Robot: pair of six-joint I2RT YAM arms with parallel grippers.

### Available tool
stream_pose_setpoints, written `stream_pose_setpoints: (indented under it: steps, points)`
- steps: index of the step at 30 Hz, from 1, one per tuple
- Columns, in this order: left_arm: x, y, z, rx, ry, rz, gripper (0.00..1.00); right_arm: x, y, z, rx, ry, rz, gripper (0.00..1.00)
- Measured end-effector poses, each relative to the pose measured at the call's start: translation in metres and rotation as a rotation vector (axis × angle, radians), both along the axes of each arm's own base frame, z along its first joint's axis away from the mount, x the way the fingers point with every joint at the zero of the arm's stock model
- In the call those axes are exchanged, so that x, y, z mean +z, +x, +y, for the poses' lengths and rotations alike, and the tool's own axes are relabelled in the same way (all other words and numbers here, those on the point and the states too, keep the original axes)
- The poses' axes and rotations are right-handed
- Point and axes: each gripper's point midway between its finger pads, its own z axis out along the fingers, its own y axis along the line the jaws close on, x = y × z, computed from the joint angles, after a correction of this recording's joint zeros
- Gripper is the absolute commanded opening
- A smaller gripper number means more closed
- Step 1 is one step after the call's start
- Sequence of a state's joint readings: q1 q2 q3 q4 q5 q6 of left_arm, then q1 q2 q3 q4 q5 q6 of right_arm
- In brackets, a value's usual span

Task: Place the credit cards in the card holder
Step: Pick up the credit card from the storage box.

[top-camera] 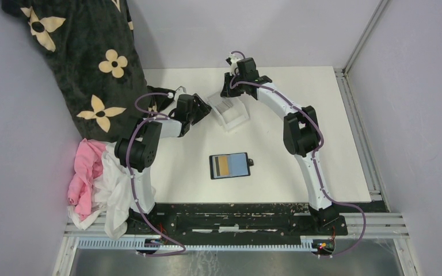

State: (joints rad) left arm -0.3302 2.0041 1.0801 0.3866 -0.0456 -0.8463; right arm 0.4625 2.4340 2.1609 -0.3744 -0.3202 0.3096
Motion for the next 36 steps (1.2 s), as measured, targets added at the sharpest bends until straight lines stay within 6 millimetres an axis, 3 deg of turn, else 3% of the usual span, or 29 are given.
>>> stream_pose_setpoints:
  steps: [16,24,36]
  points:
    - [0.0,-0.003,0.0,-0.006,-0.003,0.0,0.71,0.01,-0.004,-0.003,-0.043,-0.041,-0.024,0.11]
    - [0.001,-0.014,-0.001,-0.022,-0.009,0.009,0.71,0.023,-0.011,-0.002,-0.049,-0.059,-0.047,0.01]
    - [0.027,-0.034,0.006,-0.021,-0.02,-0.027,0.71,0.044,-0.026,-0.034,-0.122,-0.161,-0.103,0.01]
